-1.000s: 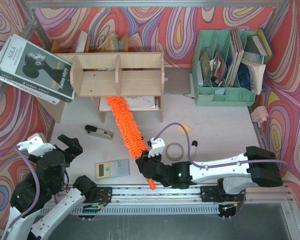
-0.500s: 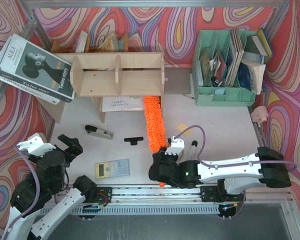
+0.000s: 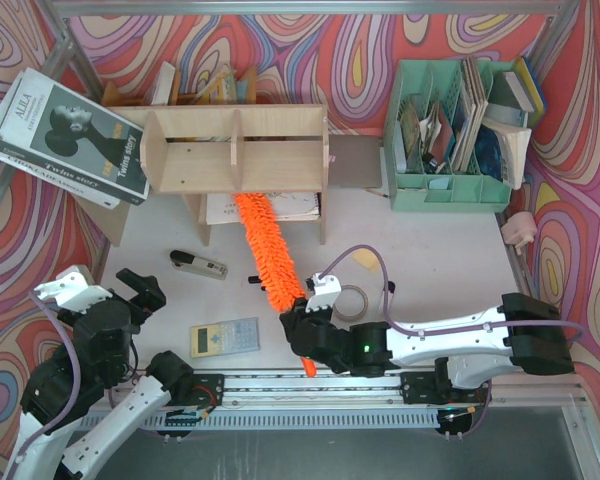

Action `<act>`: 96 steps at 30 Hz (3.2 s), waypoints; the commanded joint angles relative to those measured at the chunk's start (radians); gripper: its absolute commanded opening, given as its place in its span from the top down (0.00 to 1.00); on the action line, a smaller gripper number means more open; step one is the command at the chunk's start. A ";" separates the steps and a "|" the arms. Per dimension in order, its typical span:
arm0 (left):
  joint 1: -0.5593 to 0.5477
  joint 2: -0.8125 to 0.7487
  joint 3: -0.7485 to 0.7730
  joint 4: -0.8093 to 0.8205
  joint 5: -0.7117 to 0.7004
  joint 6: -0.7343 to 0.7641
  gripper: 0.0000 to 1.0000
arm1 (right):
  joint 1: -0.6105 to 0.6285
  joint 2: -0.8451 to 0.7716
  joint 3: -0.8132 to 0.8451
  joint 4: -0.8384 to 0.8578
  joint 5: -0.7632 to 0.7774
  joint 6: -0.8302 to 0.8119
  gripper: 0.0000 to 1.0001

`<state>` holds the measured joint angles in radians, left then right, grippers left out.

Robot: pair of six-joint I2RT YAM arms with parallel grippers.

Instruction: Dust the bookshelf with a duster

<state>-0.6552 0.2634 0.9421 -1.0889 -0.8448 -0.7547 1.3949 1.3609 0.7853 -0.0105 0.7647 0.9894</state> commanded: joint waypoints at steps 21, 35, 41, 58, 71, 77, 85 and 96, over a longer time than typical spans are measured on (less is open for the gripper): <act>-0.005 0.025 -0.009 0.012 -0.003 0.014 0.02 | 0.001 -0.017 0.020 -0.039 0.078 0.045 1.00; -0.005 0.026 -0.010 0.014 0.000 0.016 0.02 | 0.063 0.061 0.093 0.208 0.002 -0.239 1.00; -0.005 0.028 -0.010 0.018 0.003 0.019 0.02 | 0.072 0.093 0.068 0.133 0.012 -0.170 1.00; -0.004 0.054 -0.008 0.015 0.001 0.022 0.02 | 0.188 0.066 0.115 0.178 0.094 -0.325 1.00; -0.004 0.067 -0.005 0.008 -0.005 0.018 0.02 | 0.157 0.111 0.057 -0.033 -0.010 -0.101 1.00; -0.006 0.070 -0.003 0.005 -0.010 0.014 0.02 | 0.203 0.030 0.062 0.006 0.085 -0.182 1.00; -0.005 0.093 0.000 -0.002 -0.012 0.014 0.02 | 0.288 -0.008 0.067 0.000 0.191 -0.190 1.00; -0.005 0.084 0.003 -0.009 -0.020 0.005 0.02 | 0.213 0.027 0.024 0.014 0.067 -0.150 1.00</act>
<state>-0.6552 0.3573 0.9421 -1.0897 -0.8429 -0.7513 1.6402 1.3895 0.8215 -0.0631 0.8661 0.8719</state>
